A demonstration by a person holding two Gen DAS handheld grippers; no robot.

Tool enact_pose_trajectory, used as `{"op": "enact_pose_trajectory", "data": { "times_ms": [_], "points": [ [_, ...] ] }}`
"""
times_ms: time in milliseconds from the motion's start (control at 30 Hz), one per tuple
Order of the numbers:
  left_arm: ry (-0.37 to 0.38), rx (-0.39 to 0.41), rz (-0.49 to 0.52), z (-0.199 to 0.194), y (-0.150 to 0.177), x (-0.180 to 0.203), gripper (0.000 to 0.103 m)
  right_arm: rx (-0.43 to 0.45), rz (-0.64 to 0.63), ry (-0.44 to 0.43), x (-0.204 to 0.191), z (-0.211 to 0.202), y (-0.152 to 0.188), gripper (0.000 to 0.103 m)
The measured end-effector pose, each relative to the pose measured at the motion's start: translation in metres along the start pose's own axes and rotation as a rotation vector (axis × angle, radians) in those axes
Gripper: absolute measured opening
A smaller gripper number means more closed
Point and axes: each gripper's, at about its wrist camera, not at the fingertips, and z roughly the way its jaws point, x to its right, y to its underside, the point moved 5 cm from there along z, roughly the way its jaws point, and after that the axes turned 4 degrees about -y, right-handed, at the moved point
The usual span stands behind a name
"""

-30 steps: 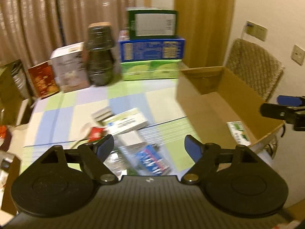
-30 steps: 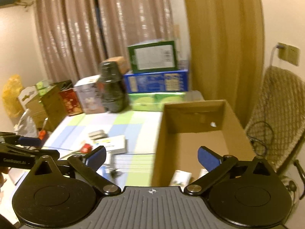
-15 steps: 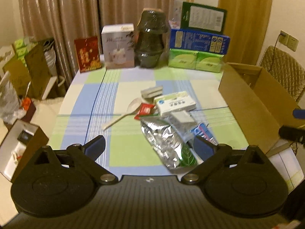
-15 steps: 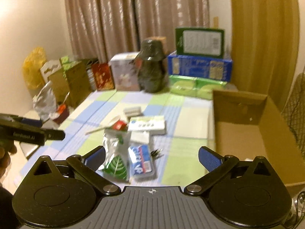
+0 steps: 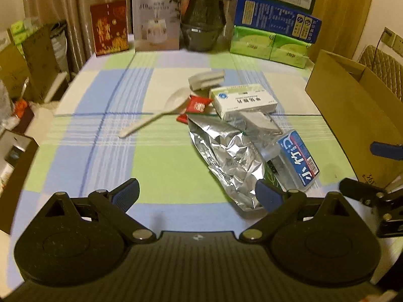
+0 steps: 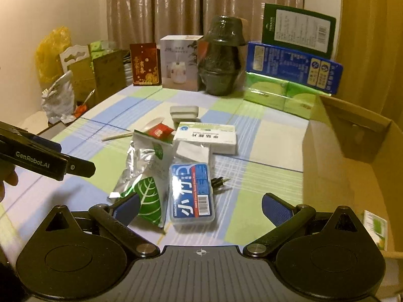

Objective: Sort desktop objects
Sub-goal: 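Move both tools back over the pile toward the toothpick box and foil bag, then grasp the blue toothpick box with the right tool while the left tool grasps the foil bag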

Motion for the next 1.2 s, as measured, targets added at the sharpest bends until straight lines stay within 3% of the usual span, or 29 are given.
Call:
{"op": "enact_pose_trajectory", "data": {
  "times_ms": [67, 133, 500, 567, 600, 1000, 1200],
  "points": [
    [0.015, -0.017, -0.008, 0.009, 0.0, 0.0, 0.096, -0.006, -0.001, -0.007, 0.002, 0.012, 0.004, 0.098],
    [0.028, -0.03, -0.014, 0.017, -0.001, 0.001, 0.096, -0.027, 0.018, -0.03, 0.003, 0.024, 0.004, 0.089],
    [0.052, -0.052, -0.002, 0.049, -0.01, 0.009, 0.095, -0.135, -0.013, -0.075, 0.009, 0.073, 0.0, 0.077],
    [0.064, -0.056, -0.013, 0.053, -0.012, 0.01, 0.095, -0.151, -0.021, -0.075, 0.009, 0.077, 0.001, 0.067],
    [0.067, -0.057, -0.014, 0.055, -0.013, 0.012, 0.095, -0.159, -0.019, -0.078, 0.009, 0.079, 0.001, 0.055],
    [0.144, -0.086, -0.069, 0.089, -0.028, 0.032, 0.093, -0.168, 0.029, -0.023, 0.022, 0.072, 0.001, 0.053],
    [0.124, -0.116, -0.026, 0.107, -0.026, 0.043, 0.083, -0.17, 0.034, -0.031, 0.023, 0.071, 0.0, 0.053]
  ]
}}
